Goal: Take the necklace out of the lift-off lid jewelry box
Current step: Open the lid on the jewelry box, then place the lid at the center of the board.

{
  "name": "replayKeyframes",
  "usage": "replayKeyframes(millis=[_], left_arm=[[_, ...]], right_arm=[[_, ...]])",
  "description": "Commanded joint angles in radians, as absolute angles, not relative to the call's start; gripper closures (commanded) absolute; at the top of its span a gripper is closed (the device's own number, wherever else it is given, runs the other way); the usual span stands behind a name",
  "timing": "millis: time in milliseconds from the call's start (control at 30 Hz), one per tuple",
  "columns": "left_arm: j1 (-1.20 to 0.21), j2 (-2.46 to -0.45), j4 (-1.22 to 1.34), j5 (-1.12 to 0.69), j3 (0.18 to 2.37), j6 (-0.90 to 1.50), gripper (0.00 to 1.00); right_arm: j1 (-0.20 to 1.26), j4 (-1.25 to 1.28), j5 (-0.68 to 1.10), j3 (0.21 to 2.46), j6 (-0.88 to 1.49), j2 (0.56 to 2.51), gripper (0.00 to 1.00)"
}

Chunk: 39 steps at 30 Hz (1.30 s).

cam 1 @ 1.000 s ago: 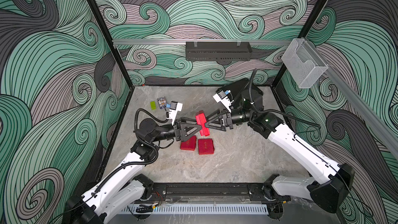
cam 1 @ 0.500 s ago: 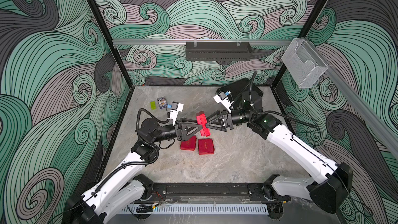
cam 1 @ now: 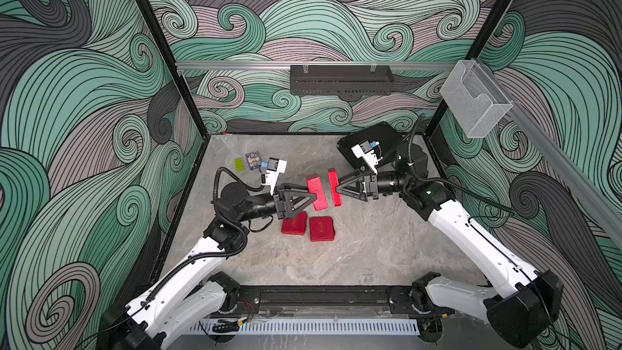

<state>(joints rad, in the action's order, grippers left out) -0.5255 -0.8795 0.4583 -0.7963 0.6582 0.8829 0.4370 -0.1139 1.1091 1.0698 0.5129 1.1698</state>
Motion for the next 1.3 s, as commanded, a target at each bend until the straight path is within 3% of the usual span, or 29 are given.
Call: replayKeyframes(millis=[0, 133, 267, 467, 833, 1267], left_arm=[[-0.522, -0.863, 0.453, -0.793, 0.701, 0.853, 0.33], [-0.522, -0.856, 0.419, -0.798, 0.708, 0.83, 0.33], [-0.523, -0.854, 0.383, -0.805, 0.717, 0.805, 0.33], [-0.522, -0.857, 0.337, -0.804, 0.722, 0.78, 0.33], [-0.522, -0.845, 0.267, -0.781, 0.713, 0.729, 0.33], [-0.522, -0.88, 0.287, -0.764, 0.704, 0.733, 0.33]], right_arm=[[0.384, -0.273, 1.008, 1.075, 0.432, 1.131, 0.29], [0.362, -0.63, 0.577, 1.11, 0.299, 1.162, 0.28], [0.362, -0.748, 0.173, 1.068, 0.309, 1.287, 0.29], [0.348, -0.738, -0.013, 1.028, 0.332, 1.483, 0.27], [0.303, -0.736, -0.063, 1.041, 0.321, 1.618, 0.18], [0.296, -0.785, 0.084, 1.063, 0.262, 1.485, 0.1]])
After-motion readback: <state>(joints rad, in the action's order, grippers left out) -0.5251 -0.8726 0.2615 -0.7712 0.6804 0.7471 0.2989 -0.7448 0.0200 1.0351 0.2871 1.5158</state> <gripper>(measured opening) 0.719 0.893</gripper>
